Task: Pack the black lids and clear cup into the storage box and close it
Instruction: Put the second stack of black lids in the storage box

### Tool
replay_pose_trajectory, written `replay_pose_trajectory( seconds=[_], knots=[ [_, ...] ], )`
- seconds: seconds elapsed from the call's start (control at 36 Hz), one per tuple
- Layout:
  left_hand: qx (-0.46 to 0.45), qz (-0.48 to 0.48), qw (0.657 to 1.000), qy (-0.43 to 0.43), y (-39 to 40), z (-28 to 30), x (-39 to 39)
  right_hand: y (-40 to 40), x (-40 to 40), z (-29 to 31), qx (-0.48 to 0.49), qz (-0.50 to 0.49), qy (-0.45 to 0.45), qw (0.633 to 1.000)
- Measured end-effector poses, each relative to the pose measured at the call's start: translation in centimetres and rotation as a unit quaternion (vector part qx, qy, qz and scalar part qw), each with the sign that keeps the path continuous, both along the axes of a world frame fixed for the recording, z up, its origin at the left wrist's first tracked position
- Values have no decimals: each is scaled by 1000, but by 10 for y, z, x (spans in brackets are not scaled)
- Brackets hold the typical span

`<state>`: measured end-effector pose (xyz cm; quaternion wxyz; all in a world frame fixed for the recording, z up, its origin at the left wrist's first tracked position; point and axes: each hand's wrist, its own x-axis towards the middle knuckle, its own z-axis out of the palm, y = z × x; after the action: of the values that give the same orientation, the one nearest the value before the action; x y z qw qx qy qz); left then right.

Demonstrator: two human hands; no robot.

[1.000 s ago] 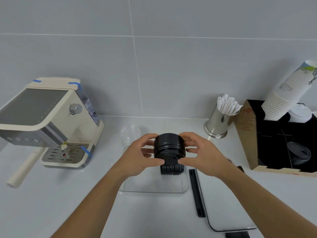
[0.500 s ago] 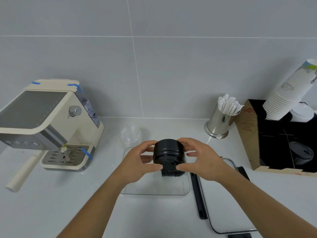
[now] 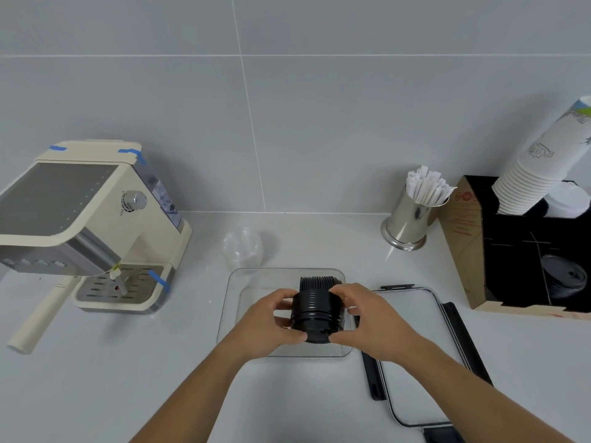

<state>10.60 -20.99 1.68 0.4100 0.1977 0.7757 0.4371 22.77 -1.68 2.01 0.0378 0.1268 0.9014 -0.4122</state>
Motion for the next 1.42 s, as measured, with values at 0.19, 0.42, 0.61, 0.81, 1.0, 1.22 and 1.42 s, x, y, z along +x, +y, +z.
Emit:
replay_pose_trajectory(
  seconds=[0.19,0.42,0.61,0.81,1.0,1.22,1.42],
  knots=[
    [-20,-2,999,-49,2,5,9,-3,7,-13,11,12,-8,1000],
    [2,98,982,-159,15,1,14,-7,12,-20,51,18,-9,999],
    [-17,135,969,-204,24,-8,15,-9,13,-26,82,36,-23,996],
    [-6,149,961,-234,28,-11,16,-7,16,-31,90,34,-37,995],
    [-5,147,957,-248,30,-19,16,-5,18,-33,111,42,-48,992],
    [-31,123,968,-217,33,-24,16,-10,17,-31,153,50,-56,985],
    [-66,102,980,-160,35,-33,16,-11,19,-31,158,64,-55,984]
  ],
)
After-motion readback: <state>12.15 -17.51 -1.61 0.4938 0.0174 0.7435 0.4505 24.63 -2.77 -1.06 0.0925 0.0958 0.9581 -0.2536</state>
